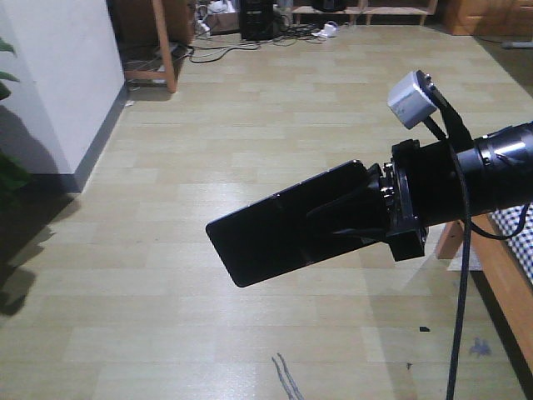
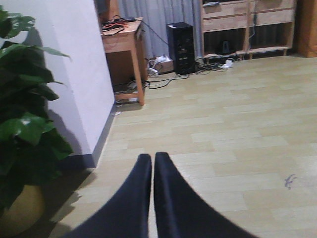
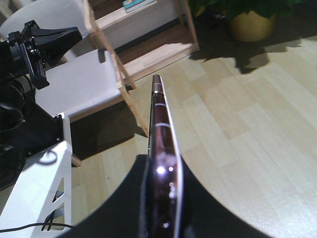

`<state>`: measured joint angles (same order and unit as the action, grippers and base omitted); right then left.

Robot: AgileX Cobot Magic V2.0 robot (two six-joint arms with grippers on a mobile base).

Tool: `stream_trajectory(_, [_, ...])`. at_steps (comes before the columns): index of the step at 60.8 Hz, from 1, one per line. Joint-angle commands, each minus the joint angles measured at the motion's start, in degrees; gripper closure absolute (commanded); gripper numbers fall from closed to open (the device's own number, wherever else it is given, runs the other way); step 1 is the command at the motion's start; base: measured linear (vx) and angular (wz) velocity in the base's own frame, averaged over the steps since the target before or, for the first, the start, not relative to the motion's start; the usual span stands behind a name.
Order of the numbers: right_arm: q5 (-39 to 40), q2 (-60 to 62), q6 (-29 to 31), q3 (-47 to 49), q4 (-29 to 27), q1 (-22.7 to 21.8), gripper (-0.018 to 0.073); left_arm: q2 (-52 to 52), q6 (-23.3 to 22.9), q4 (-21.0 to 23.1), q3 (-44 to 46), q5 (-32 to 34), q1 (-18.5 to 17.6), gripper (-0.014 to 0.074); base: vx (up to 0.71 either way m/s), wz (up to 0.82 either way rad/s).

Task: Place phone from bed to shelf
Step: 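Drive away from the bed holding the phone in the right gripper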

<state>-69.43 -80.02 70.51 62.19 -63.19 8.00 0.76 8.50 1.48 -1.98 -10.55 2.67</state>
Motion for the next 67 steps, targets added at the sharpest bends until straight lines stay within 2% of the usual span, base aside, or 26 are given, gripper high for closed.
stream_trajectory(1, [-4.33,2.02,0.22,1.47,-4.89,-0.13,0.0561,0.72,-0.33,0.52,1.27,4.12,0.07,0.0595,-0.10,0.33])
stream_trajectory(67, [-4.33,2.02,0.22,1.47,-4.95,-0.13,0.0561,0.72,-0.33,0.52,1.27,4.12,0.07,0.0595,0.04,0.00])
